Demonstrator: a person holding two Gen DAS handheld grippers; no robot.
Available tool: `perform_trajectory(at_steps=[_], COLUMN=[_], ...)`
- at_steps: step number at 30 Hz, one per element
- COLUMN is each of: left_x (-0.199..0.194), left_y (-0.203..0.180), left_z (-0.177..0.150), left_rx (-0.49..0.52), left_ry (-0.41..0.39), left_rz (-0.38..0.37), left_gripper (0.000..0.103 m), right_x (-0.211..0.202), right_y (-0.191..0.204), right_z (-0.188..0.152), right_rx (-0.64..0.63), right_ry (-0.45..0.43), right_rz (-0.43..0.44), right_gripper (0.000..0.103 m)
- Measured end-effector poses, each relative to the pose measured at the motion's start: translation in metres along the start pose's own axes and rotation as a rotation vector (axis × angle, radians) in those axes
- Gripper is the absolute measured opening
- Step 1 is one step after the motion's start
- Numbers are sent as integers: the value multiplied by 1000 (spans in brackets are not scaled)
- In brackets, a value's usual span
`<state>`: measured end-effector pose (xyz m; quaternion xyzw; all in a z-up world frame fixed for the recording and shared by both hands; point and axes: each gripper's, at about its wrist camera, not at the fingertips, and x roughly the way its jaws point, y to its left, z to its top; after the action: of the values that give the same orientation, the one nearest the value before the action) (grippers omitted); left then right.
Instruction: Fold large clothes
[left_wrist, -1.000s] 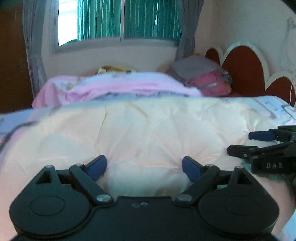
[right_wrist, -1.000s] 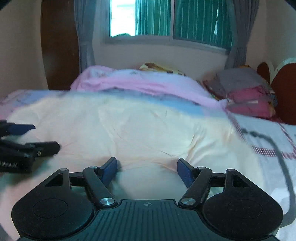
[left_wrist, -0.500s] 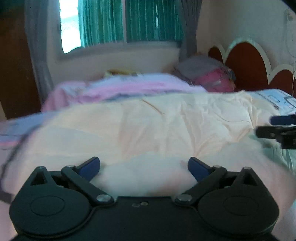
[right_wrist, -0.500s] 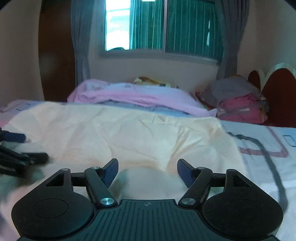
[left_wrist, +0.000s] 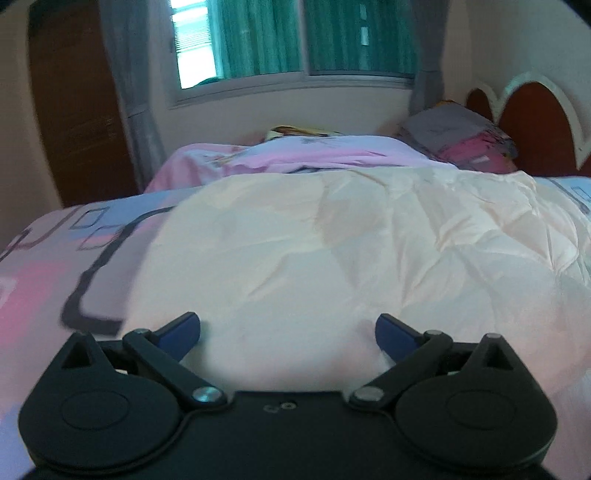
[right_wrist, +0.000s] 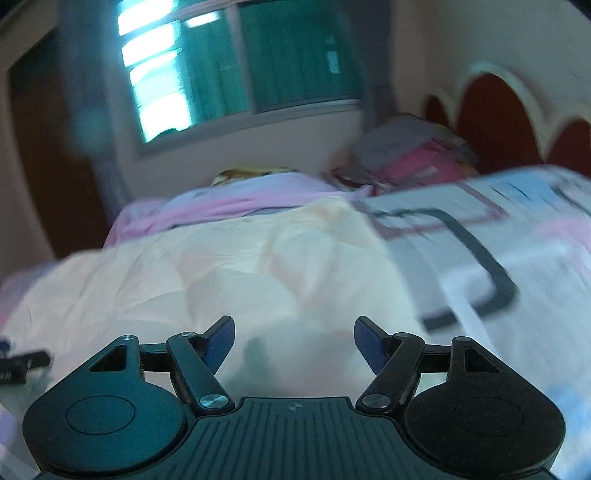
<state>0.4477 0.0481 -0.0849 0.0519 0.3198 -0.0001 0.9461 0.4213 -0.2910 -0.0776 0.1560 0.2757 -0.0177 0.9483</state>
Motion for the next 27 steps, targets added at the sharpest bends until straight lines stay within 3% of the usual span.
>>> perform_trajectory(at_steps=[5, 7, 16, 19, 24, 27], left_x=[-23, -35, -56, -55, -36, -22], left_y=[10, 14, 37, 48, 79, 96], left_z=[-10, -16, -48, -53, -72, -82], left_rx=[-49, -61, -190, -304, -666, -864], left_ry=[2, -4, 41, 56, 83, 59], left_rz=[49, 56, 71, 7, -205, -286], left_gripper=[102, 102, 102, 99, 94, 93], right_x=[-33, -41, -65, -60, -50, -45], right_y=[-31, -42, -69, -73, -79, -80], right_z=[-11, -17, -37, -39, -46, -47], right_rx=[103, 172, 415, 506, 693, 747], right_ry=[-2, 12, 67, 94, 127, 128], right_rz=[-36, -26, 81, 121, 195, 197], right_gripper=[73, 83, 83, 83, 83, 83])
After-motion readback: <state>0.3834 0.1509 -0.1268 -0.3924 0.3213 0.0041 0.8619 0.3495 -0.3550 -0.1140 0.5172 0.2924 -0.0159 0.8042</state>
